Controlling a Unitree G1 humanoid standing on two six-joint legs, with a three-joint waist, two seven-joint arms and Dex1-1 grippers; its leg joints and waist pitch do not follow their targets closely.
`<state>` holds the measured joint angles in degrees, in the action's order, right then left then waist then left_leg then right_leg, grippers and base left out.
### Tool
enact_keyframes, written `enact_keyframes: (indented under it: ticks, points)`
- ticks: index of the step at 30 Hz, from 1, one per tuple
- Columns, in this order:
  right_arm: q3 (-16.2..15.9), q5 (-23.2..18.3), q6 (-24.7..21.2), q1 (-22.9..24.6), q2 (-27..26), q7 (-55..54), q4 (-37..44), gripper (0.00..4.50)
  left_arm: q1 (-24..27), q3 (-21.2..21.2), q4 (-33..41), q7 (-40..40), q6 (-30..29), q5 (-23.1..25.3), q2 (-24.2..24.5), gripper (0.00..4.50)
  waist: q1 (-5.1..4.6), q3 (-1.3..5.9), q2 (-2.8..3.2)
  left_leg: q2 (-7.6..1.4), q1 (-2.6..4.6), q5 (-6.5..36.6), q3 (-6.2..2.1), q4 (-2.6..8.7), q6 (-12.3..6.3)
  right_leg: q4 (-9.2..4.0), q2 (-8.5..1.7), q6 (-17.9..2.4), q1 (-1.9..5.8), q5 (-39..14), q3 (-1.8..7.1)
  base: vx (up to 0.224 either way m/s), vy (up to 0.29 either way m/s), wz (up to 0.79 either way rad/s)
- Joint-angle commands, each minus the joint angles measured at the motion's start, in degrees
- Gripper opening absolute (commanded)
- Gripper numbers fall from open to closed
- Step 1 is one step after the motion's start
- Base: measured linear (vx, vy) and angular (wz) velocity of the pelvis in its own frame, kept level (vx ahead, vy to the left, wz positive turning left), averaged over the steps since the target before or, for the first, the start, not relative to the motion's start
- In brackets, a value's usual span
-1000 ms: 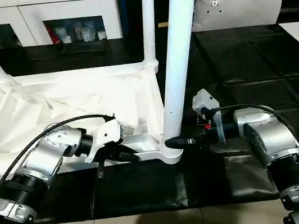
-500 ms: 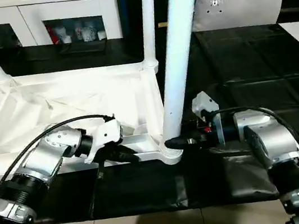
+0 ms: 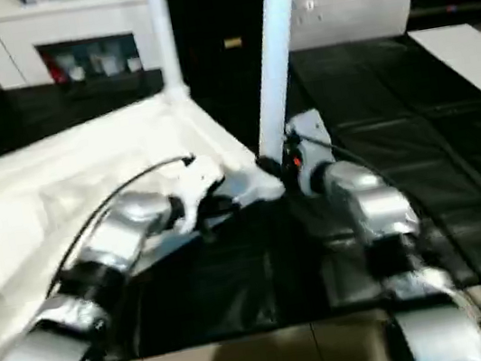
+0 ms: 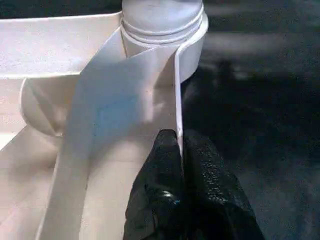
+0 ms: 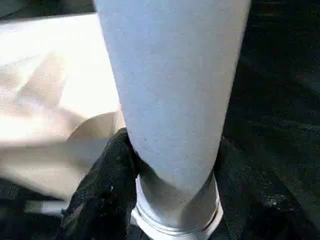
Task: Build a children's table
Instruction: Rotate leg to tighten
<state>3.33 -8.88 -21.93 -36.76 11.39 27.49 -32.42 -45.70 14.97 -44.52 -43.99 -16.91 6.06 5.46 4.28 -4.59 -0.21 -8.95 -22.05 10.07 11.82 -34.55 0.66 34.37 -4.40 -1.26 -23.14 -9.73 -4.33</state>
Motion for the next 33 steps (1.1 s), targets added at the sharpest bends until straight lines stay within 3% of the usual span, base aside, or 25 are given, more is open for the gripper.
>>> enact_keyframes:
  ticks: [1, 2, 3, 7, 12, 16, 17, 20, 21, 24, 33]
  points:
    - [-2.1, 1.7, 0.6, -0.1, -0.9, -1.1, -2.4, 2.25, -2.5, -0.1, 1.9, -0.3, 1.8, -1.5, -3.0, 0.00, 0.50, 4.65, -0.33, -4.44, 1.44, 13.0, -2.71, 4.31, -0.81, -4.80, -5.82, -11.7, 2.60, -16.4, 3.16, 0.000, 0.000, 0.00]
    - [-3.3, 3.1, 1.8, -0.1, -0.8, -1.0, -2.4, 2.25, -2.6, -0.1, 1.6, 0.2, 1.9, -1.3, -3.0, 0.00, 0.50, 4.70, -0.41, -4.41, 1.38, 12.3, -2.60, 4.27, -1.10, -4.68, -5.76, -11.9, 2.65, -15.2, 3.18, 0.000, 0.000, 0.00]
    - [-3.6, 3.3, 2.2, -0.1, -0.7, -0.6, -2.4, 2.59, -2.6, 0.0, 1.6, 0.3, 2.0, -1.1, -2.9, 0.00, 0.70, 4.82, -0.41, -4.37, 1.33, 10.9, -2.52, 4.15, -1.75, -4.46, -5.76, -12.2, 2.77, -13.3, 3.18, 0.000, 0.000, 0.00]
    - [-3.1, 2.1, 2.4, 0.5, -0.2, 1.0, -1.9, 2.81, -1.7, 0.4, 2.3, -0.5, 2.4, -0.6, -1.4, 0.00, 1.28, 5.16, -0.57, -4.42, 1.22, 6.9, -2.32, 3.89, -4.01, -3.66, -5.71, -14.2, 3.12, -7.3, 3.12, 0.000, 0.000, 0.00]
    - [-3.1, 2.6, 5.3, 1.6, 2.4, 3.7, -1.9, 3.36, -1.1, 0.5, 2.0, -1.9, 4.2, -0.4, 0.5, 0.00, 1.39, 5.01, -0.61, -4.53, 1.37, 9.1, -2.31, 3.97, -3.49, -4.10, -5.78, -13.6, 3.15, -11.0, 3.03, 0.000, 0.000, 0.00]
    - [-3.2, 2.4, 7.7, 2.9, 4.4, 7.2, -0.9, 3.54, -0.5, 0.8, 2.3, -4.0, 5.2, -0.4, 1.6, 0.00, 1.43, 5.02, -0.62, -4.57, 1.33, 9.5, -2.36, 3.99, -3.14, -4.14, -5.83, -13.2, 3.13, -12.0, 3.03, 0.000, 0.000, 0.00]
    - [-3.3, 1.4, 11.0, 4.6, 7.5, 13.3, 0.9, 3.64, 0.0, 1.2, 2.4, -6.9, 6.5, -0.8, 3.0, 0.00, 1.59, 5.00, -0.70, -4.54, 1.30, 9.8, -2.31, 3.93, -3.36, -4.30, -5.87, -12.9, 3.23, -12.3, 3.05, 0.000, 0.000, 0.00]
    - [-3.0, -0.1, 12.9, 5.9, 10.7, 19.4, 2.5, 3.91, 0.4, 2.1, 2.5, -9.8, 8.1, -0.9, 4.3, 0.00, 1.97, 5.06, -0.73, -4.64, 1.27, 9.1, -2.29, 3.81, -4.25, -3.97, -5.79, -13.0, 3.25, -10.7, 3.11, 0.000, 0.000, 0.00]
    - [-3.3, -0.7, 13.6, 6.5, 13.7, 23.8, 3.2, 3.98, 1.0, 3.5, 3.1, -13.3, 10.2, -0.7, 5.6, 0.00, 2.05, 5.02, -0.72, -4.63, 1.31, 9.2, -2.26, 3.82, -4.55, -4.04, -5.70, -13.0, 3.20, -11.2, 3.05, 0.000, 0.000, 0.00]
    - [-3.6, -1.0, 14.2, 6.6, 16.1, 27.6, 2.9, 4.31, 1.6, 5.1, 3.7, -16.8, 12.0, -0.1, 7.0, 0.00, 2.48, 4.94, -0.70, -4.86, 1.38, 9.8, -2.25, 3.85, -4.46, -4.08, -5.67, -12.9, 3.07, -12.9, 2.99, 0.000, 0.000, 0.00]
    - [-6.3, -2.3, 18.2, 6.8, 20.3, 39.5, 3.3, 4.45, 3.4, 8.1, 5.5, -27.6, 17.1, -0.4, 11.1, 0.00, 3.46, 4.96, -0.79, -5.14, 1.53, 10.7, -2.23, 3.79, -3.97, -3.99, -5.81, -13.1, 2.80, -14.5, 2.92, 0.000, 0.000, 0.00]
